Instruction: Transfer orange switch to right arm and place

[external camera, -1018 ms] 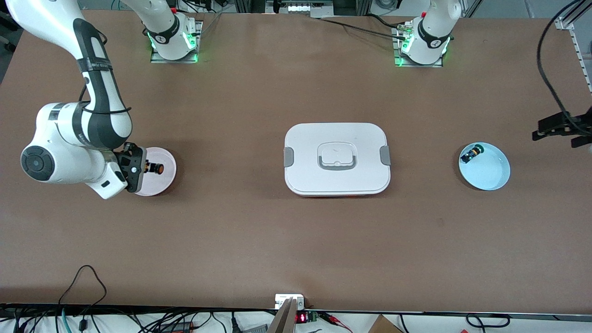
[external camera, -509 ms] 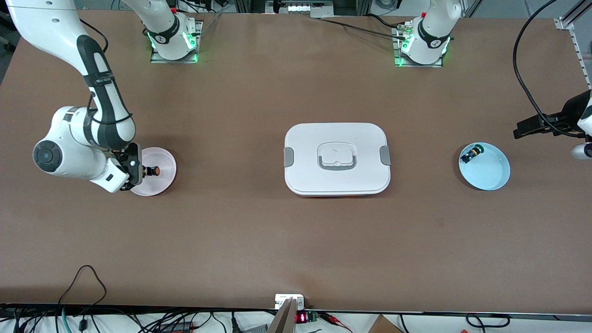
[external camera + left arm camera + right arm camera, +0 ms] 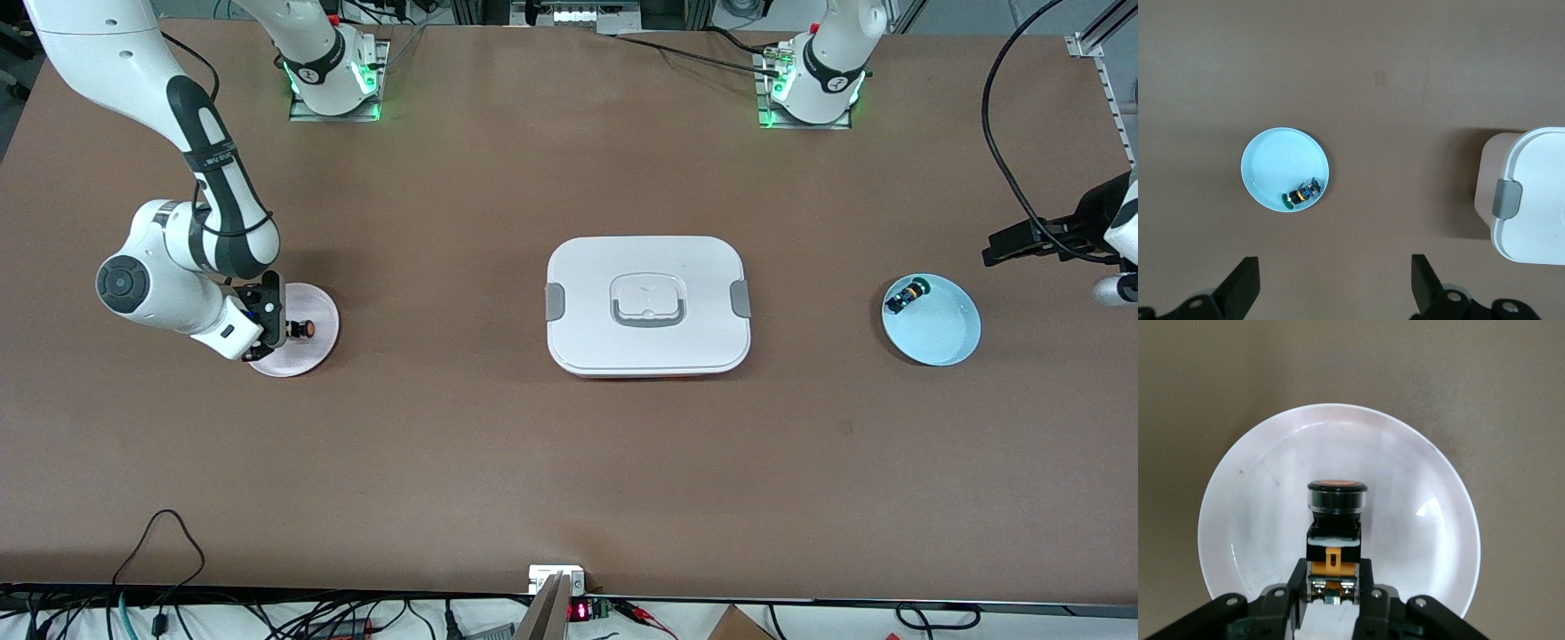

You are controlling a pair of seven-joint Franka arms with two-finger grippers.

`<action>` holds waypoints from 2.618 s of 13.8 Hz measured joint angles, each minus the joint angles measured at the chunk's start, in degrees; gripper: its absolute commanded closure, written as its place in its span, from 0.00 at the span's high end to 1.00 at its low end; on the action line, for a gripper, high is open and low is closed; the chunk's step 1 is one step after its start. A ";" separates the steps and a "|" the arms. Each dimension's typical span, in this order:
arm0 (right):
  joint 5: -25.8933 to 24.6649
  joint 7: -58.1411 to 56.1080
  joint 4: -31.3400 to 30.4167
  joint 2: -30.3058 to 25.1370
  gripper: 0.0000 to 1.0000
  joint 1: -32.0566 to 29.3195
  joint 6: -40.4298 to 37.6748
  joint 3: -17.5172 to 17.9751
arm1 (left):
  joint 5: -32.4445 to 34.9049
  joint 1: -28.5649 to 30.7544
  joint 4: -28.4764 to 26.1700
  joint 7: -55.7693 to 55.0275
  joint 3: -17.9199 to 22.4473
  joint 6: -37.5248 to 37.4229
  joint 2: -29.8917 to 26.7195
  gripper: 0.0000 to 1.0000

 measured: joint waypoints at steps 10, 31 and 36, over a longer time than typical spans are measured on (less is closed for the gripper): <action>4.15 38.12 5.57 -6.87 1.00 -0.33 -12.92 0.28 | 0.00 0.09 0.94 0.00 0.00 0.00 1.32 1.00; -7.32 95.72 34.73 -13.63 1.00 5.34 -51.55 0.58 | 0.00 0.12 1.20 0.00 0.00 0.00 1.37 1.00; -8.40 95.70 34.66 -13.46 1.00 -1.04 -48.29 -1.58 | 0.00 0.22 1.20 0.00 0.02 0.00 1.38 1.00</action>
